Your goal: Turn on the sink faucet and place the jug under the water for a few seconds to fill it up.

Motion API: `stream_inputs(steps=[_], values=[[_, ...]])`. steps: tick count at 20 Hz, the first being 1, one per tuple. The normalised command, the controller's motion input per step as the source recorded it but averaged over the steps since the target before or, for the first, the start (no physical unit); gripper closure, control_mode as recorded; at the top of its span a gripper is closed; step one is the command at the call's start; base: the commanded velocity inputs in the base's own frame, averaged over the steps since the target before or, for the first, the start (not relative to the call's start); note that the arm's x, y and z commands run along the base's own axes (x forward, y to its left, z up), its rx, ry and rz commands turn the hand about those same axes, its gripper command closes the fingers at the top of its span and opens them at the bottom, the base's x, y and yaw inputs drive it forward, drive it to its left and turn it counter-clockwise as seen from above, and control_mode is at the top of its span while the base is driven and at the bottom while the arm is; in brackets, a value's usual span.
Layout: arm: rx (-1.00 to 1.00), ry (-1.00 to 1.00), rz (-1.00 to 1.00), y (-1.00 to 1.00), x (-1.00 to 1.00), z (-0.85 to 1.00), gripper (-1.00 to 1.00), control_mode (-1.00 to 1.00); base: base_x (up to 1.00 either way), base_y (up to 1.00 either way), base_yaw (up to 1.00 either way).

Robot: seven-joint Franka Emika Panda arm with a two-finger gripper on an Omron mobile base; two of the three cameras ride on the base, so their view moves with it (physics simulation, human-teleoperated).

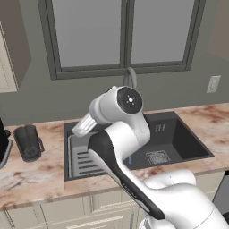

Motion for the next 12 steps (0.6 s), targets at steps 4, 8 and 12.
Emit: stream_inputs(steps=[4, 8, 12], values=[[0.04, 0.0, 0.0, 0.39, 0.38, -0.13, -1.0, -1.0, 0.0, 0.0, 0.0], [0.05, 0.0, 0.0, 0.45, 0.29, -0.21, -1.0, -1.0, 0.0, 0.0, 0.0], [0.05, 0.02, 0.02, 0.44, 0.14, -0.22, -1.0, -1.0, 0.0, 0.0, 0.0]])
